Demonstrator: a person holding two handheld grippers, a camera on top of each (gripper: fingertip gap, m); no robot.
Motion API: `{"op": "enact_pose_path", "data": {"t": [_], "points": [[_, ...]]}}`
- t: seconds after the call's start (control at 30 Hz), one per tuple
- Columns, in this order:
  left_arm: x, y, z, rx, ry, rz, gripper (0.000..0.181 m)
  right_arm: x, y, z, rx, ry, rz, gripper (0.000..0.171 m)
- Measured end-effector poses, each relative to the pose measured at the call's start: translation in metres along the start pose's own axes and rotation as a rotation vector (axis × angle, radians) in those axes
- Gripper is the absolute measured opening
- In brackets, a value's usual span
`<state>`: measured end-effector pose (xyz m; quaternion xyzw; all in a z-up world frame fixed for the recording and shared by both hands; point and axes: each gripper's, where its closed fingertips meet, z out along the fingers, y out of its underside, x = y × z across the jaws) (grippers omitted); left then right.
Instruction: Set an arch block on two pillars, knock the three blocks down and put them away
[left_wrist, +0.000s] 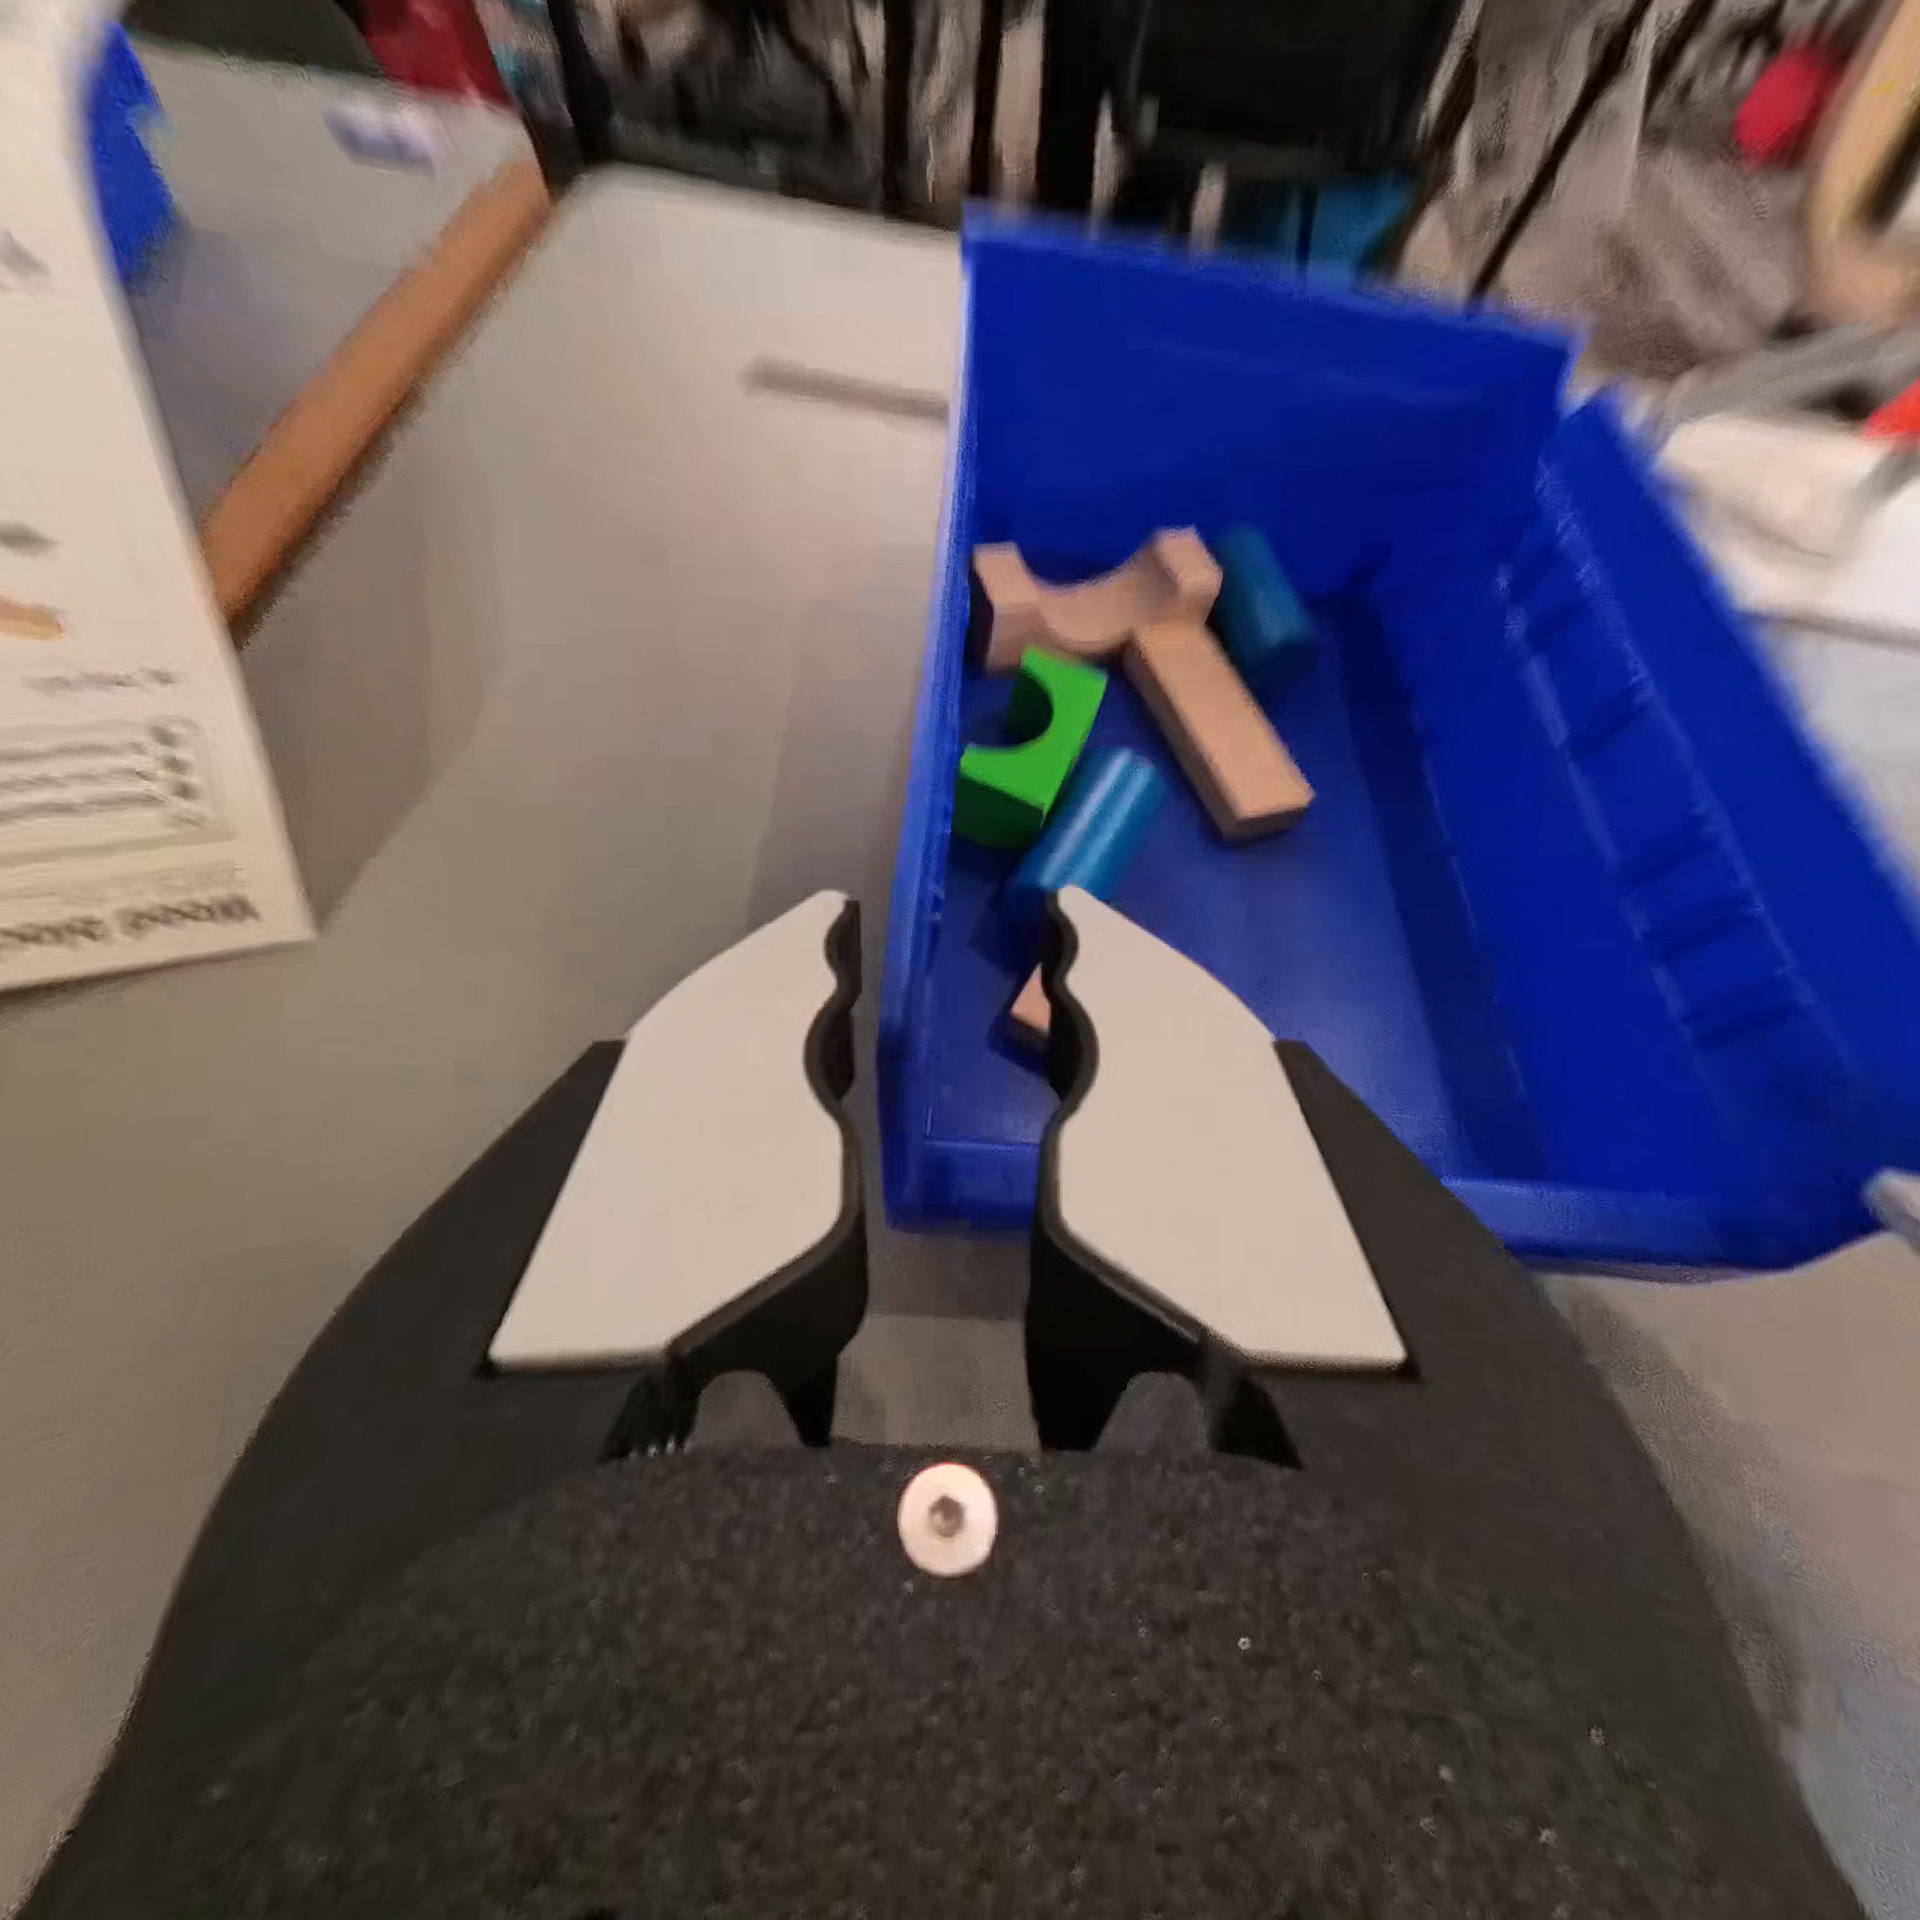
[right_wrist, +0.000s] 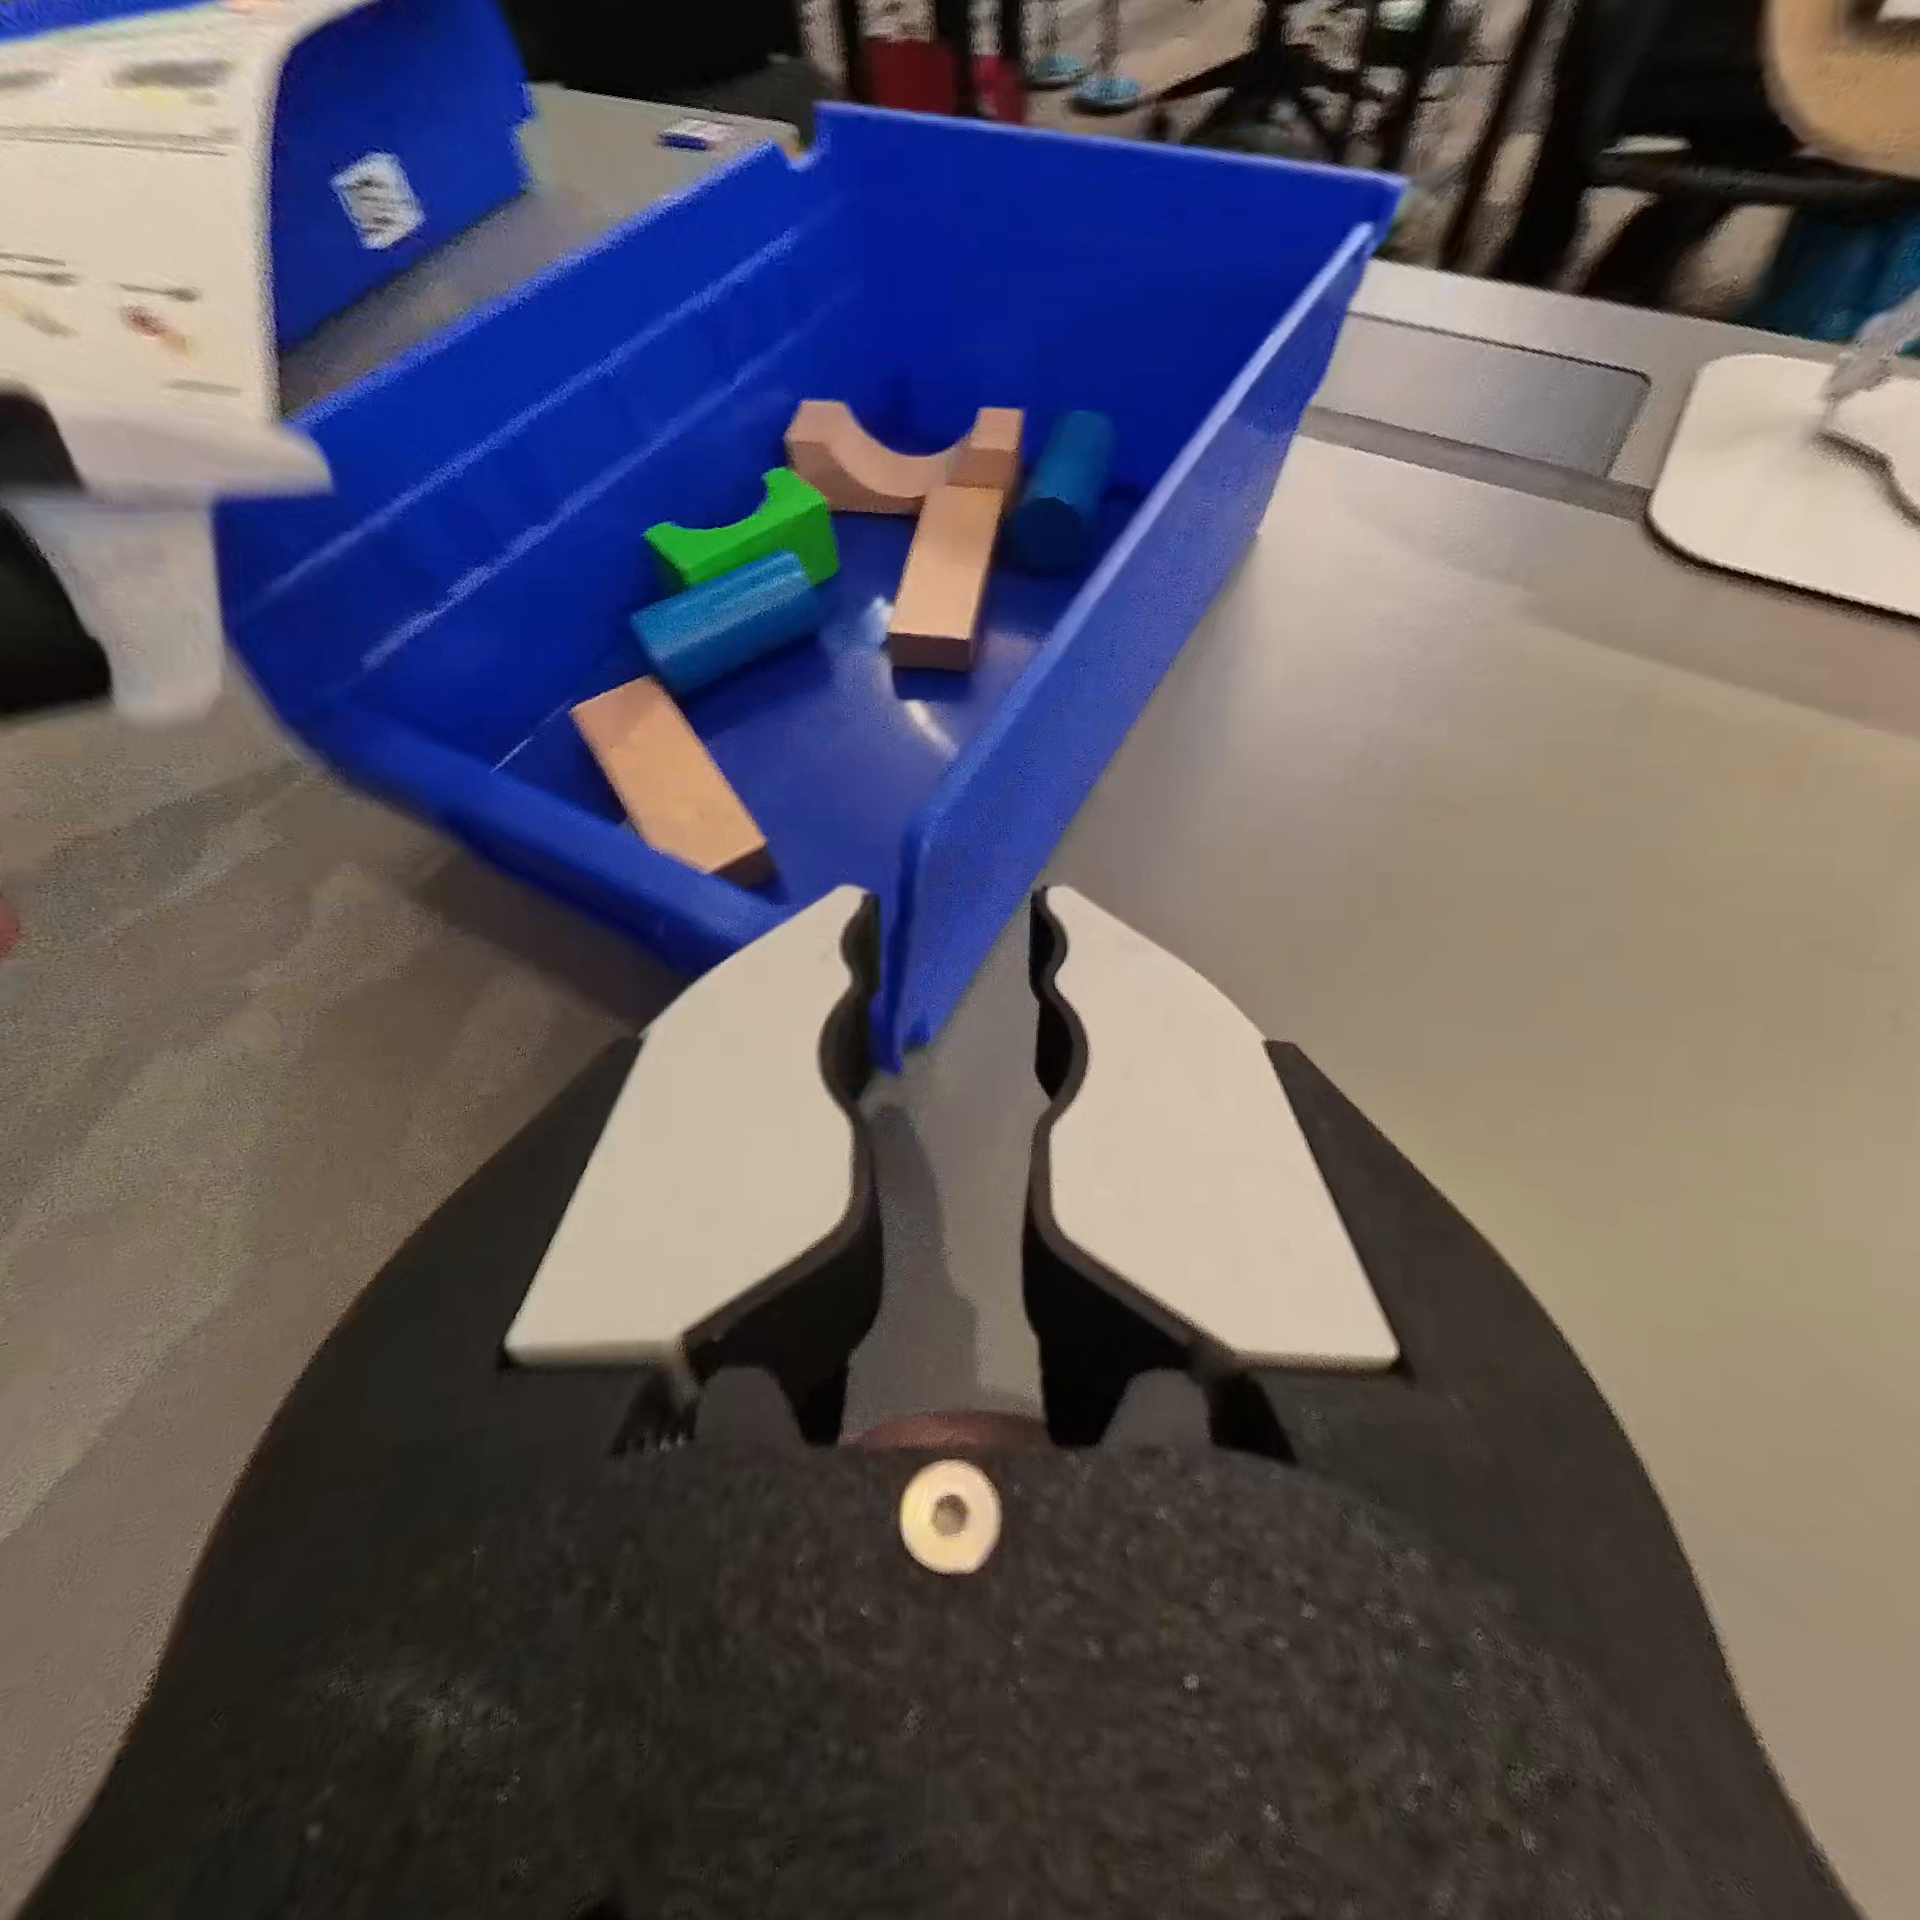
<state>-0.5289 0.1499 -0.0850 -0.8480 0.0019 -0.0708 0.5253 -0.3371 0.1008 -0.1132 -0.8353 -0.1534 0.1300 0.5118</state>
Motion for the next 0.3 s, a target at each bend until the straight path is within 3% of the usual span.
{"op": "enact_pose_path", "data": {"t": [0.13, 0.23, 0.3], "points": [[0.063, -0.047, -0.067, 0.228, 0.167, -0.046, 0.046, 0.034, 0.006, -0.073, 0.005, -0.147, -0.015, 0.044], [0.126, -0.022, -0.091, 0.176, 0.323, -0.017, 0.064, 0.077, 0.015, -0.132, 0.053, -0.178, -0.036, 0.057], [0.15, 0.009, -0.1, 0.144, 0.345, 0.044, 0.067, 0.114, 0.023, -0.169, 0.086, -0.106, -0.08, 0.064]]}}
